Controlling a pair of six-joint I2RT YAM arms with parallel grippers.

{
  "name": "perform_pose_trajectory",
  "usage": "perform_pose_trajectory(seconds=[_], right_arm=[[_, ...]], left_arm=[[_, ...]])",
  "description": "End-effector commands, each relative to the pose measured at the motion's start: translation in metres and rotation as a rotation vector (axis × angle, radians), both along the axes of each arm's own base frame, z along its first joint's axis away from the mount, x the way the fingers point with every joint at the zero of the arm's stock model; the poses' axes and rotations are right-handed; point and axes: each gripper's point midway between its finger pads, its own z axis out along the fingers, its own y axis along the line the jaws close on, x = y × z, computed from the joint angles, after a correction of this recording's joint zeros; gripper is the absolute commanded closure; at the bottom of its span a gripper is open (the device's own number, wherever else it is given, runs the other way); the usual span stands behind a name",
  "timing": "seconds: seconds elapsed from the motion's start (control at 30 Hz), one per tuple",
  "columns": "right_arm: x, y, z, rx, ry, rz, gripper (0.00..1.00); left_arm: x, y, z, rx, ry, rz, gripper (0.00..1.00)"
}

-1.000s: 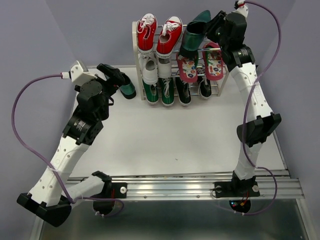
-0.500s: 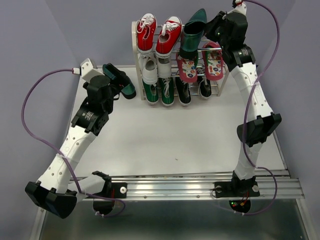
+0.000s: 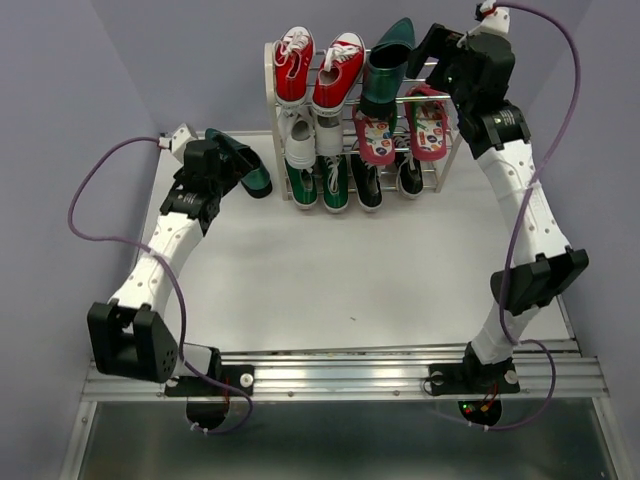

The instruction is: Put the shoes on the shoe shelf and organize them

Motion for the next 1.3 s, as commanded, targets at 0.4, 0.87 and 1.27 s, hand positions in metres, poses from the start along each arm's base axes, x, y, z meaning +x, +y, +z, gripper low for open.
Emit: perform_pose_trajectory(seconds=[0.4,0.87,1.27], right_arm=[[-0.184,-0.067,0.033,-0.078,-0.178,-0.081,0.00],[-0.223,-0.084,-0.066,-0.057,0.046,-0.123,0.00],[-0.274,-0.109,-0.123,-0.123,0.229,-0.179,0.00]], left_arm=[[0.127,0.014,-0.081,-0.093,0.205,0.024,0.01],[0.138,0.025,-0.157,-0.116,0.379,0.086,0.18],[0.094,0.028,-0.154,-0.110,0.398,0.079,1.00]])
